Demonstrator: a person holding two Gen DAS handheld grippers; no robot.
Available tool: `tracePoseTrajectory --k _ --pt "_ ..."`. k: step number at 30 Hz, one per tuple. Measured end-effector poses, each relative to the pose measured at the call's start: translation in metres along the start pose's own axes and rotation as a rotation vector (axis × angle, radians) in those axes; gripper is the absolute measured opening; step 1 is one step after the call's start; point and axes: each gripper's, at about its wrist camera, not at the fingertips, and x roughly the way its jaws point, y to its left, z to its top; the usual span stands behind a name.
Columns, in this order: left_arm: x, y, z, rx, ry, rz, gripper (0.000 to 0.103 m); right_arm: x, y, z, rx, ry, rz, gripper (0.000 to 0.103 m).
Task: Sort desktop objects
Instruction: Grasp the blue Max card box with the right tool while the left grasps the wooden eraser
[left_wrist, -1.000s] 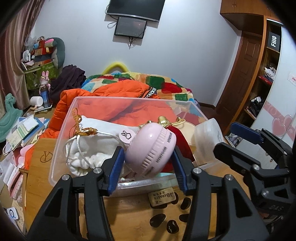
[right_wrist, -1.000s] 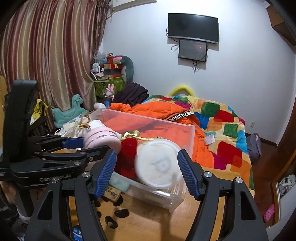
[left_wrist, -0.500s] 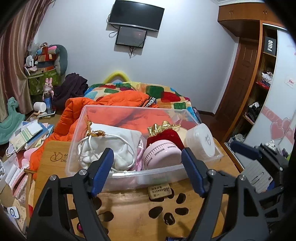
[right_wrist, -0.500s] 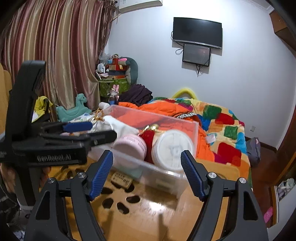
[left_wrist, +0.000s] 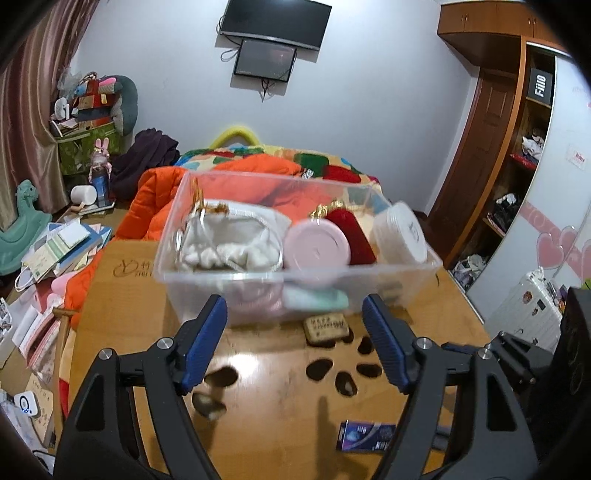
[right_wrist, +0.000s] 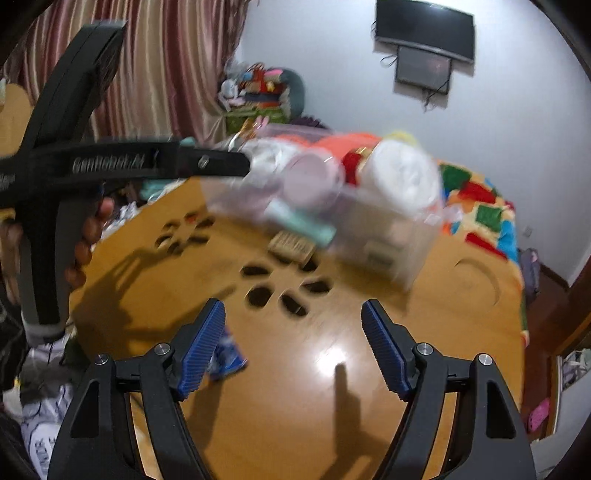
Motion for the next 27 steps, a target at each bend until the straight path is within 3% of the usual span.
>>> tracePoseTrajectory --k 8,13,17,22,27 --pt "0.006 -0.001 -0.020 0.008 0.063 0.010 0.075 0.015 0.034 -0.020 -0.102 0.037 0.071 0.069" --pt "0.012 -0.006 -0.023 0.022 0.082 0.023 0.075 0.026 0.046 -0.021 -0.157 0.067 0.082 0.054" --pt "0.021 -0.009 -0.021 0.038 0.091 0.053 0.073 0.027 0.051 -0.021 -0.185 0.047 0.064 0.052" --pt "0.029 -0.018 -0.018 0.060 0.101 0.047 0.073 0.024 0.053 -0.023 -0.195 0.045 0.110 0.027" --pt "0.045 -0.029 -0.017 0.099 0.124 0.060 0.073 0.017 0.046 -0.028 -0.164 0.036 0.093 0.025"
